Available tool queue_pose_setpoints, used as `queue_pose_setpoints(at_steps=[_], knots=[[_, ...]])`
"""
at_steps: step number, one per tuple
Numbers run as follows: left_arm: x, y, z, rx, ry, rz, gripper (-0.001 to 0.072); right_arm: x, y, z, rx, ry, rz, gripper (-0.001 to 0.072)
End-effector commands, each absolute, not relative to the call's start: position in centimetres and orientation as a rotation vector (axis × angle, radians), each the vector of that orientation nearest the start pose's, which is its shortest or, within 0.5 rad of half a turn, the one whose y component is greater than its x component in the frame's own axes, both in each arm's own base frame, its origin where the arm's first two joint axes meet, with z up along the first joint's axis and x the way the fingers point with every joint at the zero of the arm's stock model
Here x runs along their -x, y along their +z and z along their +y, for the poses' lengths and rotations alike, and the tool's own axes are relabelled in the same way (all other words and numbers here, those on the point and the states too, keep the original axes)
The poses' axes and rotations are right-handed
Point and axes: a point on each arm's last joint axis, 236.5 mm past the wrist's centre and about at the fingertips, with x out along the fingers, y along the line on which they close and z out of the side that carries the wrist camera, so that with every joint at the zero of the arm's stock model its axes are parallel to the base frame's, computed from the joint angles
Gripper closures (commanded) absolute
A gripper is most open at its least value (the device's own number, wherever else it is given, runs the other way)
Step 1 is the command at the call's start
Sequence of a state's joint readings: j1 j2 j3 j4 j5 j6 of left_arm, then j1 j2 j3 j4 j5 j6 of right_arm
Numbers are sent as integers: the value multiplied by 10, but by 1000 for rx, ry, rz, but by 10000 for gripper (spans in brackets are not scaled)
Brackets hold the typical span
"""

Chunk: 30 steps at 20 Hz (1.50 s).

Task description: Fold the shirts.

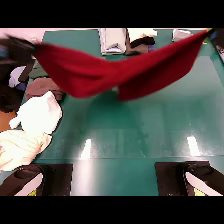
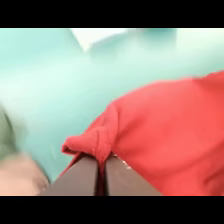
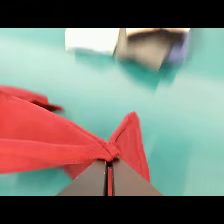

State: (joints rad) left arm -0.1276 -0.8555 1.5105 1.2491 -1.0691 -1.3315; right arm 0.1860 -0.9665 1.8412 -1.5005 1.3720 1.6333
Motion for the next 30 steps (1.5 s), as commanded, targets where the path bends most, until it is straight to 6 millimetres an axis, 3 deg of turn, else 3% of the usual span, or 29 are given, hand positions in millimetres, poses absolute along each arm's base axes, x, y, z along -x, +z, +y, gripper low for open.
queue_pose_setpoints(at_steps=[1,4,6,8,11,13,16,18,20,23,24,25,26,27,30], knots=[[-278,439,-99,-58,-398,102,681,-292,432,57,-26,183,389,696],[-273,431,-99,-62,-405,136,681,-284,441,44,-19,133,369,697],[-288,399,-102,-28,-408,245,681,-293,436,36,-28,100,386,696],[-310,347,-106,12,-406,388,681,-316,414,37,-61,110,469,697],[-337,242,-109,39,-396,635,682,-371,349,44,-139,190,667,696],[-355,179,-108,54,-376,744,681,-412,286,38,-170,174,798,697],[-390,120,-105,36,-342,762,681,-462,201,40,-215,159,921,696],[-411,90,-104,51,-321,793,680,-486,164,45,-226,157,952,697],[-427,68,-104,64,-304,807,680,-506,140,54,-229,164,956,696],[-440,47,-103,73,-286,823,680,-521,121,65,-230,176,957,683],[-440,43,-103,73,-287,833,678,-523,117,68,-244,185,962,530],[-440,44,-103,73,-287,834,550,-524,116,71,-265,194,965,388],[-440,46,-102,62,-288,836,240,-524,118,70,-289,199,962,370],[-438,50,-99,56,-285,857,172,-524,124,67,-313,204,953,370],[-408,52,-89,99,-273,1035,173,-495,132,49,-273,191,1017,370]])
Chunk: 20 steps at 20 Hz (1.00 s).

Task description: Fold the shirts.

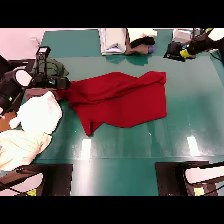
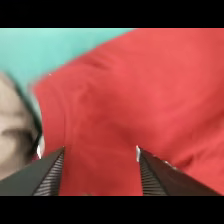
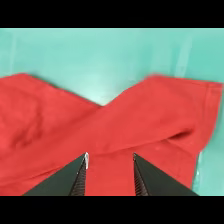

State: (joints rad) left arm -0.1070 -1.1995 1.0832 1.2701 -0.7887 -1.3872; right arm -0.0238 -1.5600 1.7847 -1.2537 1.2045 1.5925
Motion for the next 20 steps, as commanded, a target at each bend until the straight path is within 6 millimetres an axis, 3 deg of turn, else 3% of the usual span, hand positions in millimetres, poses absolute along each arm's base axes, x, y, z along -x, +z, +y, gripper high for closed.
queue_pose_setpoints(at_steps=[1,3,6,7,8,9,15,16,17,18,20], knots=[[-390,41,-88,94,-280,1107,173,-478,127,41,-255,171,1053,370],[-357,10,-95,105,-293,1230,172,-442,112,28,-236,129,1129,370],[-317,-38,-119,174,-319,1343,171,-401,85,31,-252,122,1196,366],[-311,-48,-128,194,-328,1345,170,-392,77,34,-264,125,1212,354],[-309,-55,-136,209,-337,1333,170,-383,69,35,-268,122,1235,248],[-308,-59,-142,206,-345,1322,170,-375,61,37,-278,126,1254,221],[-291,-88,-170,179,-388,1389,173,-350,30,53,-355,157,1350,223],[-296,-86,-172,198,-386,1374,243,-347,26,53,-358,155,1364,223],[-302,-80,-174,195,-393,1354,493,-342,21,53,-362,151,1384,223],[-310,-70,-175,180,-405,1320,674,-334,13,52,-381,130,1416,223],[-327,-44,-178,176,-420,1246,680,-313,-12,55,-418,101,1499,223]])
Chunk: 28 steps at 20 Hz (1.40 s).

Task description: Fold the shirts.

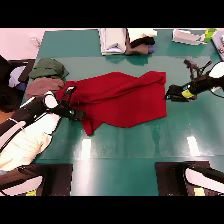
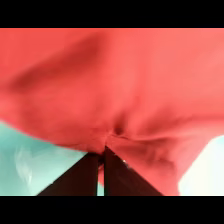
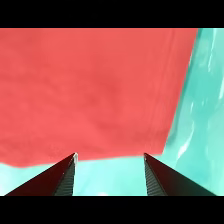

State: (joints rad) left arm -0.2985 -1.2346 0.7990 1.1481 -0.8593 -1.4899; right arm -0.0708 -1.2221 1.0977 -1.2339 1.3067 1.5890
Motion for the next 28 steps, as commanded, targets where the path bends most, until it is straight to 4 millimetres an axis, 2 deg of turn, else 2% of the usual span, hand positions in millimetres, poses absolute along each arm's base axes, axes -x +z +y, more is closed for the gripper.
queue_pose_setpoints(at_steps=[1,3,6,10,13,14,15,16,17,18,19,20,22,23,25,26,28], knots=[[-333,-33,-180,174,-427,1216,680,-303,-24,60,-440,92,1534,223],[-341,-19,-184,159,-449,1178,680,-286,-49,70,-452,72,1592,223],[-339,-18,-184,149,-458,1188,680,-274,-75,88,-435,70,1650,223],[-333,-19,-184,145,-464,1212,680,-295,-84,115,-529,91,1595,223],[-333,-20,-184,145,-464,1212,680,-309,-89,124,-599,90,1558,247],[-333,-19,-184,145,-464,1212,680,-314,-89,124,-604,87,1534,284],[-333,-20,-184,145,-464,1212,680,-320,-88,124,-599,86,1508,367],[-333,-19,-184,145,-464,1212,680,-324,-87,125,-590,92,1486,605],[-333,-19,-184,145,-465,1210,680,-329,-83,126,-573,102,1453,695],[-334,-16,-184,145,-466,1201,680,-336,-75,127,-572,109,1412,695],[-338,-7,-182,127,-466,1175,681,-345,-60,127,-569,124,1360,695],[-344,10,-180,107,-470,1131,681,-355,-37,128,-551,157,1299,696],[-361,76,-176,53,-478,967,681,-382,37,128,-518,229,1114,696],[-366,124,-173,31,-482,855,681,-392,86,127,-505,263,1005,696],[-365,229,-167,15,-489,604,681,-395,185,125,-453,329,788,696],[-356,280,-163,19,-494,485,681,-390,231,121,-412,342,691,696],[-321,379,-152,31,-506,253,681,-364,315,113,-333,358,513,696]])
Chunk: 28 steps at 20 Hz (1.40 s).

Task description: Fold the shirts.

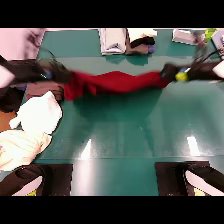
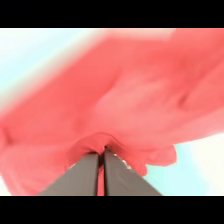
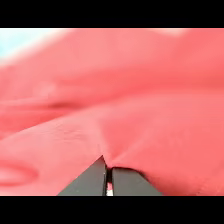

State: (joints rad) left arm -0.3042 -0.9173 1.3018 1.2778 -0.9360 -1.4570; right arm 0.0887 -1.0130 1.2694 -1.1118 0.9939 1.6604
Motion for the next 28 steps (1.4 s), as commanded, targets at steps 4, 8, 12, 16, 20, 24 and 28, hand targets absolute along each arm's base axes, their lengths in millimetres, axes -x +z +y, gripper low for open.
queue_pose_setpoints(at_steps=[4,8,12,16,20,24,28], knots=[[-248,502,-132,46,-524,-45,681,-299,415,103,-261,384,301,696],[-200,567,-122,26,-546,-243,682,-258,460,88,-229,354,217,696],[-206,575,-122,3,-534,-272,682,-254,469,68,-225,277,250,696],[-314,468,-156,-71,-544,122,681,-296,418,63,-239,256,474,696],[-421,308,-194,-110,-568,577,680,-366,287,64,-298,235,845,696],[-491,143,-215,-118,-561,916,680,-425,146,58,-356,188,1079,696],[-501,38,-211,-99,-533,1157,680,-460,70,56,-410,147,1156,695]])
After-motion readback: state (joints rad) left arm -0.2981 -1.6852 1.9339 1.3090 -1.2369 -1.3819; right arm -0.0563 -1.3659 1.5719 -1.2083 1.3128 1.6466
